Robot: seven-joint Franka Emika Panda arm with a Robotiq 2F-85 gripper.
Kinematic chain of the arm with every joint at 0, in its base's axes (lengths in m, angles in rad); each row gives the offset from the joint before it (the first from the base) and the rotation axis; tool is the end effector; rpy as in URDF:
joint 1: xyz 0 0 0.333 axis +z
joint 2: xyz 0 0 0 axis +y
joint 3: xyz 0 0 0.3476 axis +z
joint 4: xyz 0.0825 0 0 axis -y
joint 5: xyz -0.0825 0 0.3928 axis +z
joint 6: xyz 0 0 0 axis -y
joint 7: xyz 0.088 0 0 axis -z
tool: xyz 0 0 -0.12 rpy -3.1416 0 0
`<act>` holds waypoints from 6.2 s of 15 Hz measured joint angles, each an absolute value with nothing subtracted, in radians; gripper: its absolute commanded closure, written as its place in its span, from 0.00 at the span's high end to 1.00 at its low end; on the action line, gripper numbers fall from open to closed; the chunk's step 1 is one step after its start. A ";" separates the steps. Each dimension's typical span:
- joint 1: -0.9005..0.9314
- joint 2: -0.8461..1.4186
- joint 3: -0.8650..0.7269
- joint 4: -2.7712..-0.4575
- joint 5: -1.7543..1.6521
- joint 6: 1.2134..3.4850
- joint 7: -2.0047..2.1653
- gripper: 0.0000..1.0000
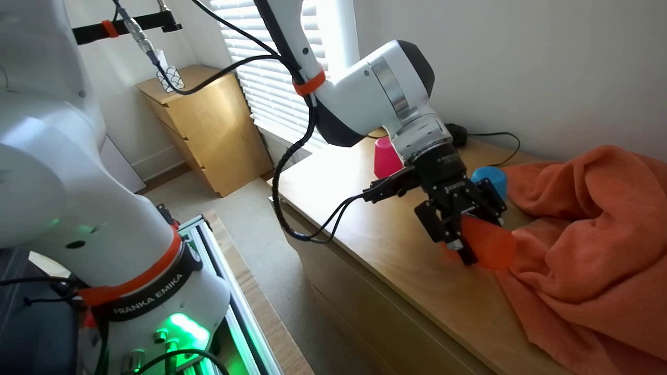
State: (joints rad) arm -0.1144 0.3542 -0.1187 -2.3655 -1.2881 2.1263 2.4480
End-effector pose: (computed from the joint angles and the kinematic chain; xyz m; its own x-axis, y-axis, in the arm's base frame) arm 0.4513 -0.1650 0.1770 0.0631 -0.5628 0.8242 -0.9804 0.1196 0.1568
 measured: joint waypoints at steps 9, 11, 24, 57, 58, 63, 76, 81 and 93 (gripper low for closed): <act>-0.083 0.381 -0.084 -2.381 -1.369 2.126 2.446 0.48; -0.065 0.396 -0.070 -2.389 -1.416 2.126 2.447 0.48; 0.008 0.463 0.008 -2.391 -1.581 1.949 2.565 0.48; 0.028 0.541 0.069 -2.330 -1.731 1.774 2.680 0.48; 0.028 0.541 0.071 -2.331 -1.740 1.774 2.679 0.48; 0.028 0.539 0.078 -2.334 -1.754 1.774 2.668 0.48; 0.011 0.528 0.079 -2.351 -1.915 1.829 2.653 0.48; 0.009 0.527 0.079 -2.354 -1.944 1.833 2.653 1.00; -0.022 0.496 0.081 -2.373 -1.945 1.947 2.539 1.00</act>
